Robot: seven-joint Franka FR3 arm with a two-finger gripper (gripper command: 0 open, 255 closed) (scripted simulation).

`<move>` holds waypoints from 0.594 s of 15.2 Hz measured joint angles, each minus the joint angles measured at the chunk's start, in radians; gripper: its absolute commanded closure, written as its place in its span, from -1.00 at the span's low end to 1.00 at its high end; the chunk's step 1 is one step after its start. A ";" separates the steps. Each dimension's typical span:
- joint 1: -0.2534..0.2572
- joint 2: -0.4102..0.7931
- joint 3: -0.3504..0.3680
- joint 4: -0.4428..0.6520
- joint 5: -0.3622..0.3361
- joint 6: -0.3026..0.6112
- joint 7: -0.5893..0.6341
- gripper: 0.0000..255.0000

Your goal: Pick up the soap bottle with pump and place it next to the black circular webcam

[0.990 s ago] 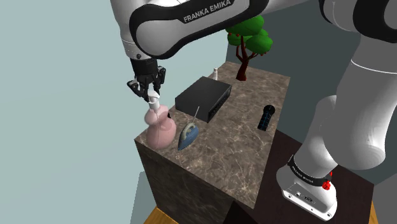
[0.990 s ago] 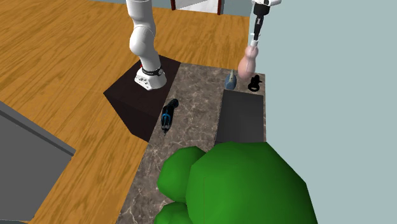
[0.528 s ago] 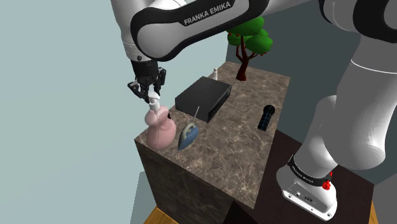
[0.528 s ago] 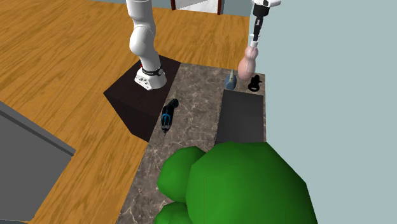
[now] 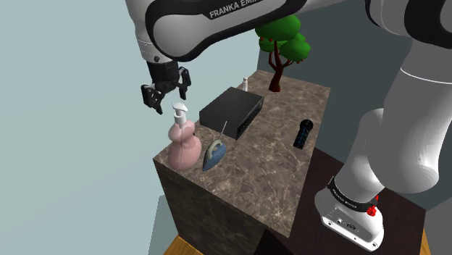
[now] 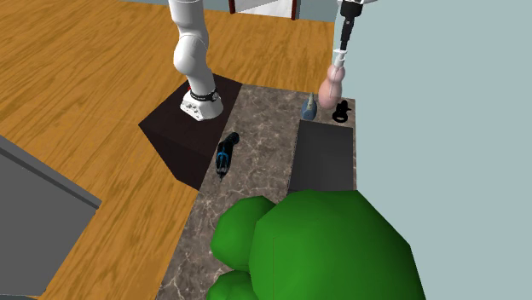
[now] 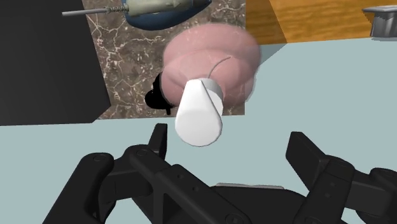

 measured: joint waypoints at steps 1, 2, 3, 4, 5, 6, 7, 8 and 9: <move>0.001 -0.004 0.001 0.028 0.003 -0.031 -0.004 -1.00; 0.003 -0.009 0.003 0.047 0.004 -0.055 -0.004 -1.00; 0.005 -0.012 0.004 0.055 0.005 -0.066 -0.003 -1.00; 0.005 -0.014 0.005 0.059 0.005 -0.073 -0.003 -1.00; 0.005 -0.015 0.005 0.061 0.006 -0.076 -0.004 -1.00; 0.006 -0.017 0.005 0.061 0.006 -0.079 -0.003 -1.00; 0.006 -0.018 0.005 0.061 0.006 -0.079 -0.003 -1.00; 0.006 -0.018 0.005 0.061 0.006 -0.080 -0.003 -1.00; 0.006 -0.018 0.006 0.061 0.006 -0.080 -0.003 -1.00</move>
